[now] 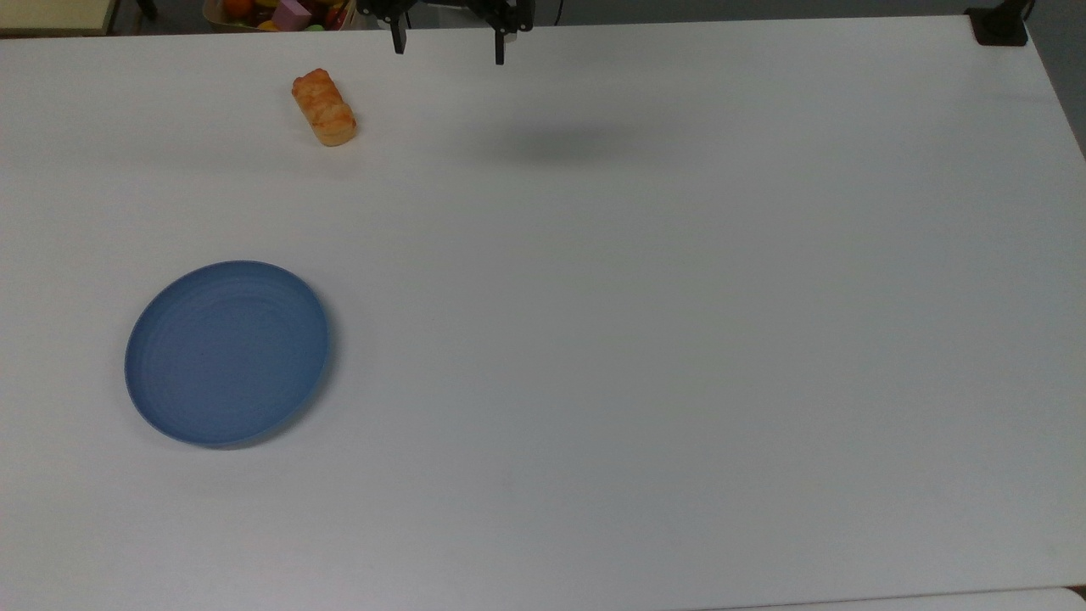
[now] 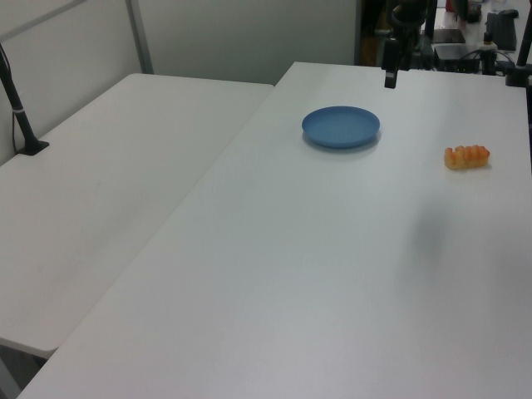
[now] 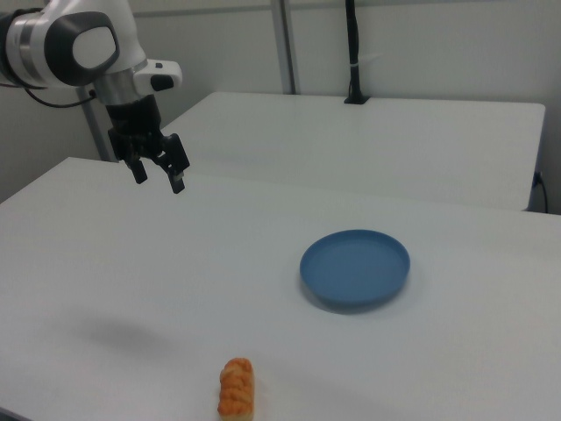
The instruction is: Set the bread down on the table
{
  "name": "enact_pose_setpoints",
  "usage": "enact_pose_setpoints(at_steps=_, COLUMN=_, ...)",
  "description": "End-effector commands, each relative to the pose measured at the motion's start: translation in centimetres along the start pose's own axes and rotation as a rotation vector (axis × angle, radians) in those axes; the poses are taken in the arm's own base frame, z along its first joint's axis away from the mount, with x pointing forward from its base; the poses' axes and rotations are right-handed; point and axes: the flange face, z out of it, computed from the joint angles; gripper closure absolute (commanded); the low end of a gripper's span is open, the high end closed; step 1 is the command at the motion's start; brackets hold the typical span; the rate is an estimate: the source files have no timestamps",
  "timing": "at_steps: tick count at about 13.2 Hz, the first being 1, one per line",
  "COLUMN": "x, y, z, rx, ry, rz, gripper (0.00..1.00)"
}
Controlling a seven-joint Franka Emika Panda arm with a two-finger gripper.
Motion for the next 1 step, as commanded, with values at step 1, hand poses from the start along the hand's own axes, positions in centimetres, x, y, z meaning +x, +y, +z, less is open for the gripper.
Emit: enact_pose_setpoints(at_steps=1, x=-1.06, y=0.61, z=-0.89, rx=0.011, ry=-0.037, rz=0.015, gripper=0.00)
